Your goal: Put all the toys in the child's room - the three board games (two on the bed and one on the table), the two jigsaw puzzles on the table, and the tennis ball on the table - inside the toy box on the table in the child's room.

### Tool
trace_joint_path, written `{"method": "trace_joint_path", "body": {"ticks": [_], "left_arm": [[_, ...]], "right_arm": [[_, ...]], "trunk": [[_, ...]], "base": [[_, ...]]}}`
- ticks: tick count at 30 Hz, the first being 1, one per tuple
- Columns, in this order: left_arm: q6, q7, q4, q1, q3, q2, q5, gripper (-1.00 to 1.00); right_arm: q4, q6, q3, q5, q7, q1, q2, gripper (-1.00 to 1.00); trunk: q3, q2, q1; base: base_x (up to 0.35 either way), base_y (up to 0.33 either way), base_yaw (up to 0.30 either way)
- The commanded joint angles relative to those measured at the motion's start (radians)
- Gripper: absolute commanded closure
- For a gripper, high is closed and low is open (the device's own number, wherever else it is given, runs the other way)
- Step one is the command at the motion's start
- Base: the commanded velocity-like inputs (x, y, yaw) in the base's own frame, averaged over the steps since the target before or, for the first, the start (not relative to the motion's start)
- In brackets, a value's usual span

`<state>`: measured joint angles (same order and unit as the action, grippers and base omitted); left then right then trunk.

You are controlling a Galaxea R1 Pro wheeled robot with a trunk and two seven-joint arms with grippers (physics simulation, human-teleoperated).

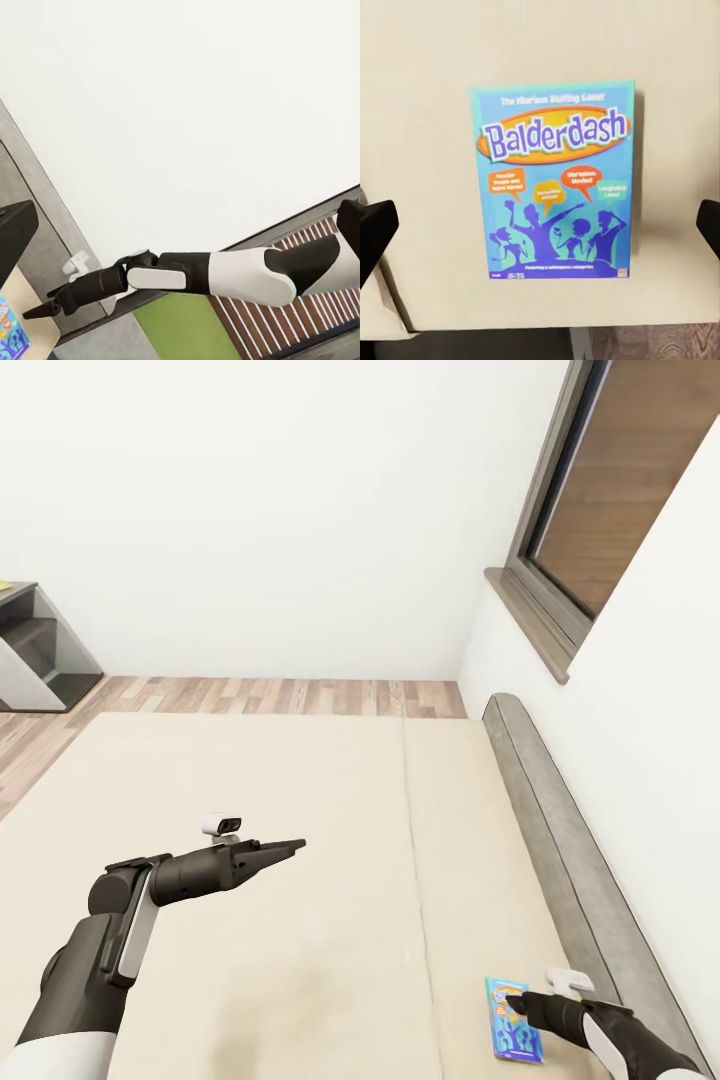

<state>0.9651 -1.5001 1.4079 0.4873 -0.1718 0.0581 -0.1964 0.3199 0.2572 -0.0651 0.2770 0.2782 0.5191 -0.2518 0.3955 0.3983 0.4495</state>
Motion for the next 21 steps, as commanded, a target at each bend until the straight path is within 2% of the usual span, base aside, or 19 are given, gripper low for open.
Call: {"method": "trace_joint_path", "body": {"ticks": [1, 21], "left_arm": [[0.011, -0.003, 0.0, 0.001, 0.0, 0.0, 0.0, -1.0], [0.011, -0.005, 0.0, 0.001, 0.0, 0.002, 0.0, -1.0]], "right_arm": [[0.002, 0.006, -0.007, 0.01, 0.0, 0.001, -0.001, -1.0], [0.005, 0.008, -0.007, 0.011, 0.004, 0.002, -0.008, -1.0]], "trunk": [[0.002, 0.002, 0.001], [0.002, 0.002, 0.001]], "base": [[0.0, 0.0, 0.0], [0.0, 0.0, 0.0]]}}
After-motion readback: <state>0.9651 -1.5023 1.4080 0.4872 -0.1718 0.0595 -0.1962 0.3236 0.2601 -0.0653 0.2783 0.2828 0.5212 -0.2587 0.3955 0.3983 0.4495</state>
